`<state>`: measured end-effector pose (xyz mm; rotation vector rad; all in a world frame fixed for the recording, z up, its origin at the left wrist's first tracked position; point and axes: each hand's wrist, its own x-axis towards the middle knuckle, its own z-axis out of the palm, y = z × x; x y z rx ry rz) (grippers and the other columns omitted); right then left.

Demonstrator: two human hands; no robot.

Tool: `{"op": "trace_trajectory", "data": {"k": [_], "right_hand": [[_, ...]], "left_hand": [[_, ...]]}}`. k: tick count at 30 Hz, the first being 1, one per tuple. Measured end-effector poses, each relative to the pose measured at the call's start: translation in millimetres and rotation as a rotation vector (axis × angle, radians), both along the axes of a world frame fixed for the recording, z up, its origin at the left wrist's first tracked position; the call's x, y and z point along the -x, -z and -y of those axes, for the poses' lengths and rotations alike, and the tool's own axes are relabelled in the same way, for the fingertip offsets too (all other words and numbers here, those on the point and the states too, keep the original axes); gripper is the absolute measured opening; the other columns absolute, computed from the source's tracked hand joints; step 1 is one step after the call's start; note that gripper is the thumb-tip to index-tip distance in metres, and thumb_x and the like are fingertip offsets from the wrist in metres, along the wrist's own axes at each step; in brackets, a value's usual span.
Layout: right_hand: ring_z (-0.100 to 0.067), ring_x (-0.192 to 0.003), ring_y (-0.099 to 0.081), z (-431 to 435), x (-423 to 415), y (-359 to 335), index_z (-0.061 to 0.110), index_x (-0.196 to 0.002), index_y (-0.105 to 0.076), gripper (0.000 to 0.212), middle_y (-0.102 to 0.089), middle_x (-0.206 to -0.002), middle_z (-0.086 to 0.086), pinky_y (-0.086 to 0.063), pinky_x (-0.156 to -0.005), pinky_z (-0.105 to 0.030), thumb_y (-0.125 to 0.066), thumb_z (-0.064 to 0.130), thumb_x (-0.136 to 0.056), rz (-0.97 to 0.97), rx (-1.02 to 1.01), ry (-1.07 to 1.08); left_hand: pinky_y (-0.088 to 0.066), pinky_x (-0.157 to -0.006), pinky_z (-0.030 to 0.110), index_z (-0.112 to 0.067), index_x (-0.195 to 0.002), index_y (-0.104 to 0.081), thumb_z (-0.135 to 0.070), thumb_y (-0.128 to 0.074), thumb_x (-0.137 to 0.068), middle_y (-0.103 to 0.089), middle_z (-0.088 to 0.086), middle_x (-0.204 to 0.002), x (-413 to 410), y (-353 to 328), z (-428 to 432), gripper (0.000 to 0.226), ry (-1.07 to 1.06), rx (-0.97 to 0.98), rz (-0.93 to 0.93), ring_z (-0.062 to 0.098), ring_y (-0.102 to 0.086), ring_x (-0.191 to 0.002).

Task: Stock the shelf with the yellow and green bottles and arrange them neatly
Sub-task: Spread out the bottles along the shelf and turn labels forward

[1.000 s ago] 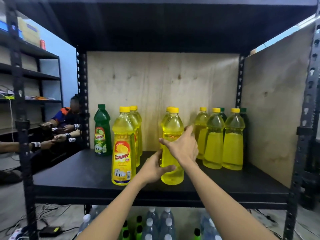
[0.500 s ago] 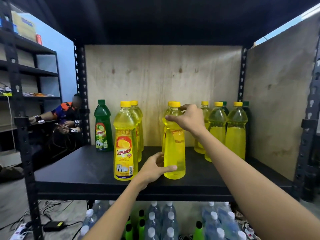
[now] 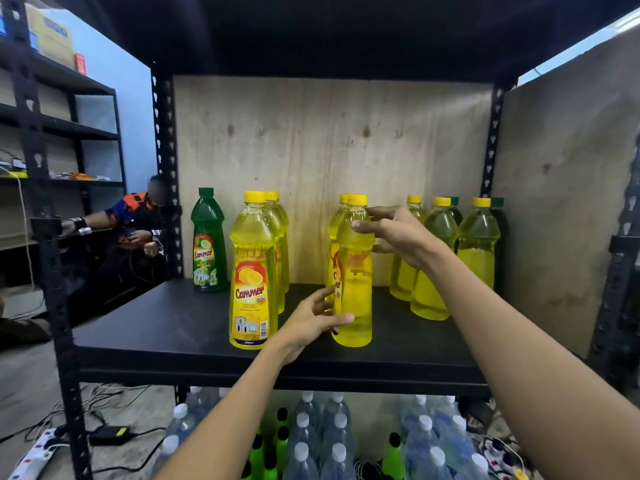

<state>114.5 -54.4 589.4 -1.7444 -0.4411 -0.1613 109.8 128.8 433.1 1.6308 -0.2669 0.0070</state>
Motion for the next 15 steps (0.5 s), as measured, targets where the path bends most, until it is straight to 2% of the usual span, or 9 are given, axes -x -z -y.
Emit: {"op": "trace_trajectory", "data": {"k": [3,5,7,9,10,13,15], "right_hand": [[-0.021,-0.109,-0.067,3,-4,5,0.01,-0.129,-0.06,0.043,-0.072,-0.115,-0.006,-0.052,-0.098,-0.045,-0.071,0.008,-0.087,-0.033,-0.064,-0.116],[-0.024,-0.114,-0.065,2,-8,7,0.013,-0.124,-0.063,0.033,-0.071,-0.118,-0.008,-0.05,-0.101,-0.044,-0.063,0.007,-0.091,-0.056,-0.09,-0.175],[-0.024,-0.117,-0.062,0,-9,6,0.016,-0.125,-0.063,0.032,-0.069,-0.122,-0.006,-0.046,-0.105,-0.047,-0.062,0.013,-0.093,-0.074,-0.05,-0.171],[-0.022,-0.12,-0.058,-3,-8,4,0.02,-0.13,-0.06,0.046,-0.066,-0.126,0.0,-0.043,-0.107,-0.049,-0.071,0.03,-0.087,-0.024,0.111,-0.077],[-0.019,-0.117,-0.058,-5,-5,3,0.019,-0.134,-0.057,0.058,-0.064,-0.125,0.004,-0.046,-0.102,-0.046,-0.076,0.037,-0.082,0.009,0.186,-0.011],[-0.018,-0.106,-0.062,-13,-3,4,0.007,-0.144,-0.043,0.09,-0.063,-0.123,-0.003,-0.056,-0.079,-0.033,-0.086,0.035,-0.07,0.037,0.179,0.138],[-0.02,-0.104,-0.067,-15,-5,6,0.004,-0.145,-0.041,0.095,-0.065,-0.122,-0.007,-0.059,-0.081,-0.036,-0.088,0.032,-0.067,0.014,0.142,0.123]], "left_hand": [[-0.051,-0.101,0.038,-0.032,-0.138,-0.047,-0.054,-0.09,-0.05,-0.06,-0.006,-0.127,3,3,6,0.101,-0.137,-0.142,0.063,0.011,-0.06,-0.114],[-0.051,-0.1,0.037,-0.032,-0.139,-0.045,-0.056,-0.087,-0.056,-0.061,-0.009,-0.125,3,4,11,0.095,-0.211,-0.208,0.097,0.01,-0.06,-0.113],[-0.052,-0.1,0.037,-0.03,-0.139,-0.045,-0.055,-0.087,-0.059,-0.063,-0.009,-0.124,4,6,14,0.093,-0.24,-0.222,0.11,0.01,-0.061,-0.113],[-0.051,-0.101,0.036,-0.029,-0.141,-0.043,-0.054,-0.088,-0.059,-0.062,-0.01,-0.126,4,7,12,0.096,-0.232,-0.241,0.109,0.009,-0.059,-0.115],[-0.049,-0.103,0.035,-0.03,-0.142,-0.042,-0.052,-0.089,-0.059,-0.061,-0.01,-0.128,4,7,9,0.098,-0.217,-0.267,0.107,0.009,-0.057,-0.116],[-0.046,-0.106,0.037,-0.031,-0.143,-0.038,-0.043,-0.091,-0.061,-0.057,-0.008,-0.132,4,10,3,0.098,-0.182,-0.314,0.106,0.01,-0.054,-0.118],[-0.049,-0.104,0.04,-0.031,-0.136,-0.042,-0.039,-0.092,-0.061,-0.06,-0.006,-0.128,4,12,1,0.091,-0.201,-0.281,0.101,0.012,-0.058,-0.117]]}}
